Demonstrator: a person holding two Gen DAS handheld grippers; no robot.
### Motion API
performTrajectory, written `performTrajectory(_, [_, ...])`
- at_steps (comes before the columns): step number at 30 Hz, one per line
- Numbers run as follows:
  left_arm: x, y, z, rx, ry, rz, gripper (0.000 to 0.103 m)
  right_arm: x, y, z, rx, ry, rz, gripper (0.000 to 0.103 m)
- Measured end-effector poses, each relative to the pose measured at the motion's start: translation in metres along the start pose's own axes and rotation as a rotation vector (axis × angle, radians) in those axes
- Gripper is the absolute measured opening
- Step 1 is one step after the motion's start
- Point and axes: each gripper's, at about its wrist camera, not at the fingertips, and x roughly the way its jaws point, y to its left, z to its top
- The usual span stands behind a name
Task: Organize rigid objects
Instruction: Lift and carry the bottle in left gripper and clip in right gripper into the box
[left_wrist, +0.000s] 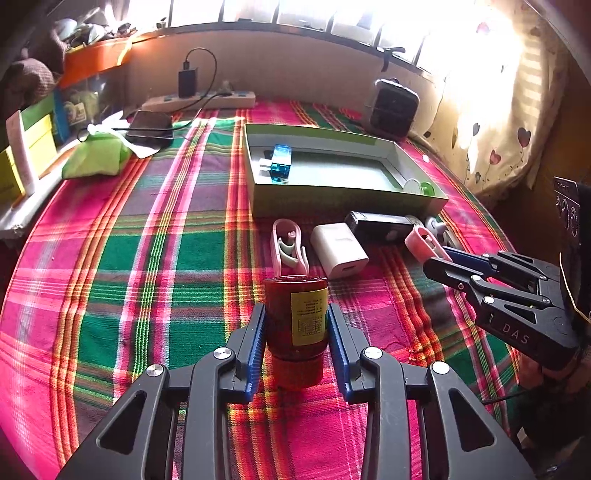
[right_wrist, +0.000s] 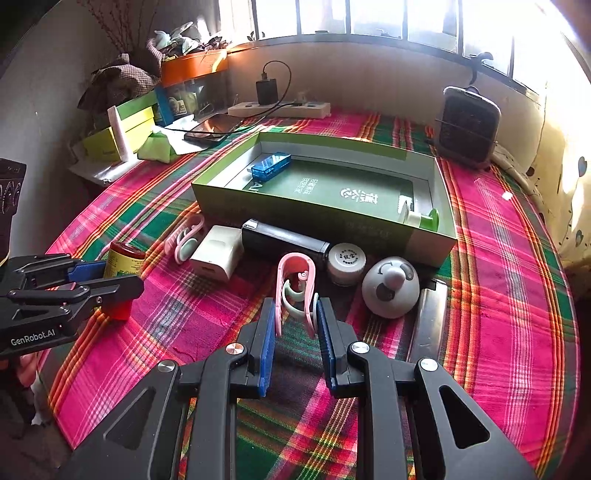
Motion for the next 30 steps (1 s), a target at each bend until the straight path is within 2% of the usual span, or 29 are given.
performTrajectory(13, [0.002,-0.007,0.022,0.022,-0.004,-0.023,0.031,-0.011,-0.007,0.01,0.027,-0.035,0.006,0.023])
performTrajectory(30, [0.022,-0.018,0.094,0.066,-0.038,-0.045,0.031,-0.014,-0.038,0.053,0.067,-0.073,-0.034,0.023])
